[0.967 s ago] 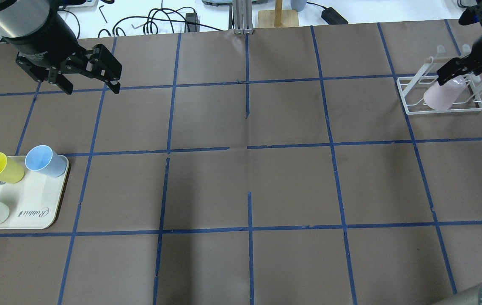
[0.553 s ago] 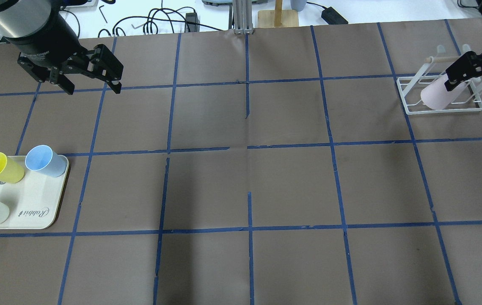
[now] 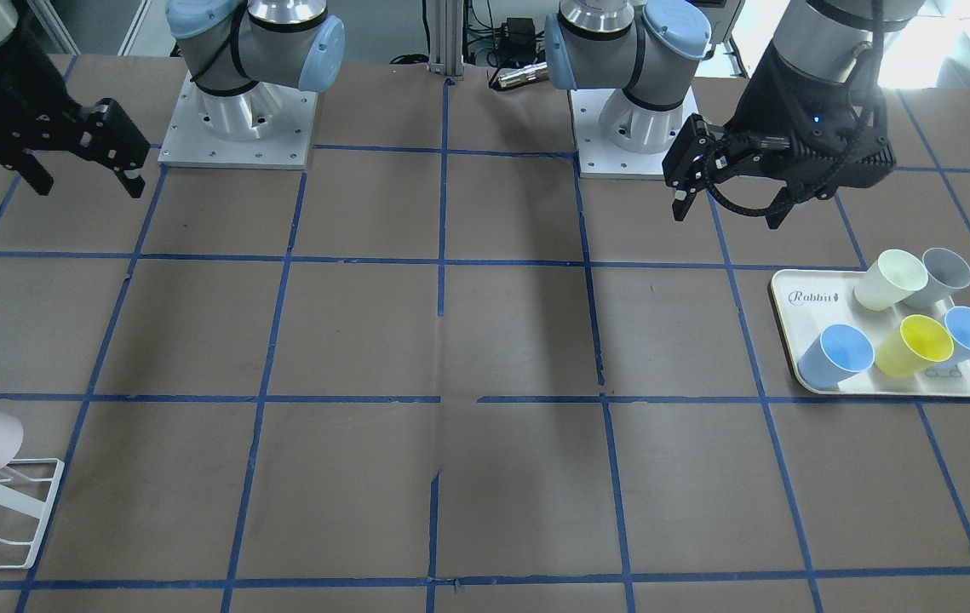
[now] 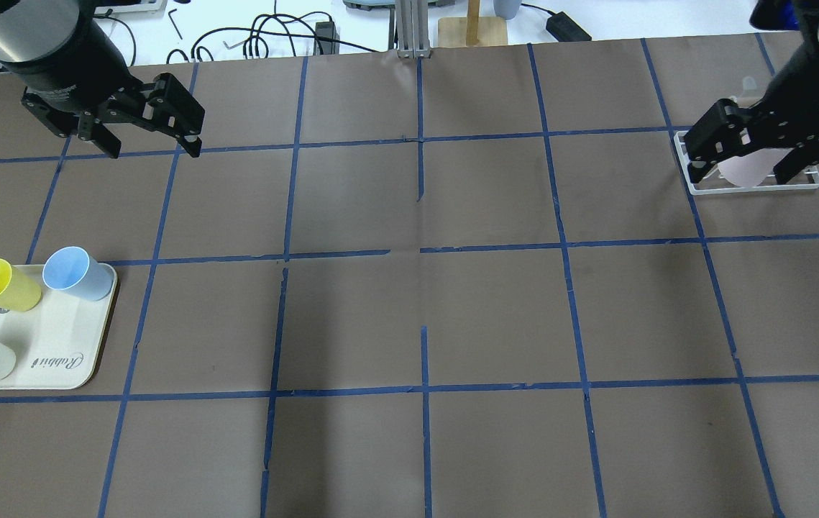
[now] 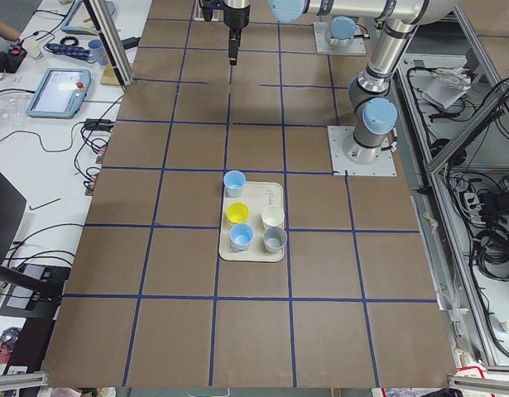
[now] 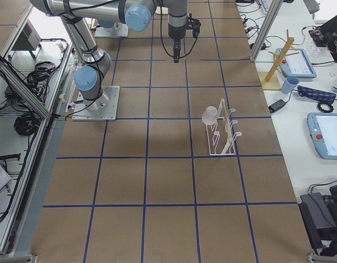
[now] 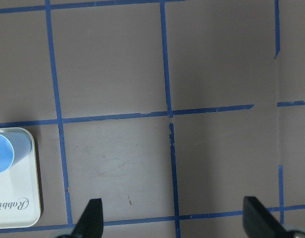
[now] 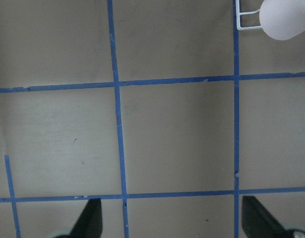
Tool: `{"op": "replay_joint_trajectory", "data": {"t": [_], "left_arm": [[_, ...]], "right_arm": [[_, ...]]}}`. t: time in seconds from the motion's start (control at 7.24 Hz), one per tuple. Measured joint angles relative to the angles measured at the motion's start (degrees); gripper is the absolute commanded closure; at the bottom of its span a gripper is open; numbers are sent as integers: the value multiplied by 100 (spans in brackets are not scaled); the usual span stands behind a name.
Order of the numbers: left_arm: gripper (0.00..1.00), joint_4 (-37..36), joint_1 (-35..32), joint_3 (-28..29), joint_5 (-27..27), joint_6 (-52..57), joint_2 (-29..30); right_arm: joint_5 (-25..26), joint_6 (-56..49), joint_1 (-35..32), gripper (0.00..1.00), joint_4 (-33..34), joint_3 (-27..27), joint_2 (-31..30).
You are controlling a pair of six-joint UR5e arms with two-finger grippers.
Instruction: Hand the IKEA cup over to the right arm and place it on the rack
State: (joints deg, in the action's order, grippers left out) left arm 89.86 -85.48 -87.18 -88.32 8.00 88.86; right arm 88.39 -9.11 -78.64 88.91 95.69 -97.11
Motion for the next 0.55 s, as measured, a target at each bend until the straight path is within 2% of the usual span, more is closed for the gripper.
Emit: {"op": "replay_joint_trajectory", "data": {"t": [0.28,0.55], "left_arm": [[0,-9,5,-2,-1,7,-10],[0,-4,5,-3,-1,8,-16]], "right_arm": [[64,581,-636,0,-128,16,-27],[49,945,-954,0,-176,32,-56]]}}
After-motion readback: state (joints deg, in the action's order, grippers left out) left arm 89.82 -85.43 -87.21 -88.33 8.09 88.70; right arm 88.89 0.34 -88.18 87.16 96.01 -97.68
